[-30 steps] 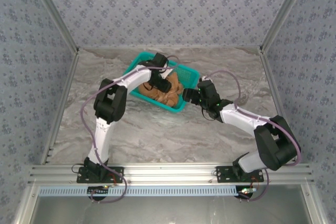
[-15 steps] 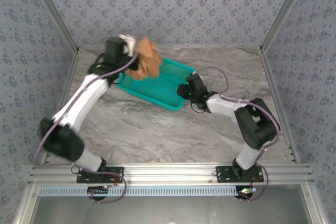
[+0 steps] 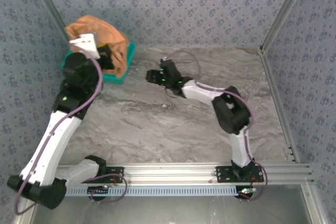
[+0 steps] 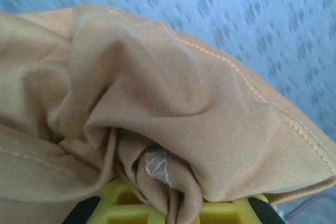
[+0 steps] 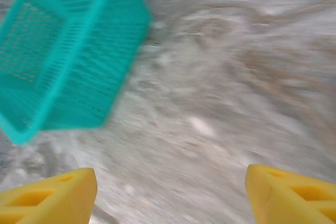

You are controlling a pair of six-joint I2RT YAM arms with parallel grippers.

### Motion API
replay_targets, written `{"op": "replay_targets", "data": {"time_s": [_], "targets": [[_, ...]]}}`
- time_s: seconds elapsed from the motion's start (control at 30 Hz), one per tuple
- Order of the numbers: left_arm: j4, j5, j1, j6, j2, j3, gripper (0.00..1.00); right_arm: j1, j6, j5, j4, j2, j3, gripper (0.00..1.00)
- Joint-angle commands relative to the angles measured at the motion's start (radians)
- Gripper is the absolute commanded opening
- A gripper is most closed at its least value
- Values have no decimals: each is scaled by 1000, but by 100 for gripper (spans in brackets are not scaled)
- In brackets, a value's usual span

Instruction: Fold the inside-out t-shirt

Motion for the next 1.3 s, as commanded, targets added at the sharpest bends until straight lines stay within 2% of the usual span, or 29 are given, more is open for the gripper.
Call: {"op": "replay_targets", "data": {"time_s": [0.0, 0.1, 0.2, 0.3, 0.33, 0.37, 0.43, 0.53, 0.67, 0.77, 0.9, 1.0, 1.1, 1.27], "targets": [[36, 155, -137, -36, 175, -17, 0, -145, -94, 19, -7, -261, -232, 78], [-6, 184, -221, -31, 351, 11, 0, -250, -169, 61, -121, -480, -408, 79], [3, 220, -242, -62, 433, -25, 0, -329, -234, 113, -265, -672, -499, 80], [15, 325, -265, -95, 510, 4, 10, -377, -267, 134, -326, -822, -564, 81], [-6, 349, -282, -85, 544, 43, 17, -389, -269, 124, -327, -858, -582, 82], [-39, 360, -294, -69, 580, 83, 29, -396, -270, 105, -331, -877, -593, 82], [-112, 334, -288, -61, 628, 142, 48, -397, -263, 78, -338, -876, -598, 82], [-126, 342, -260, -57, 622, 118, 79, -340, -234, -19, -331, -822, -615, 82], [-71, 345, -242, -59, 485, -27, 96, -235, -246, -126, -236, -671, -621, 82], [-49, 341, -213, -56, 418, -145, 97, -205, -245, -179, -191, -536, -584, 79], [-105, 341, -218, -13, 469, -162, 90, -192, -206, -250, -132, -414, -556, 74], [-105, 282, -231, -7, 513, -170, 87, -195, -161, -310, -80, -376, -576, 69], [-124, 202, -206, -12, 563, -154, 82, -176, -142, -289, -54, -381, -574, 70], [-77, 272, -163, -29, 580, -181, 76, -97, -203, -183, -145, -471, -571, 76]]}}
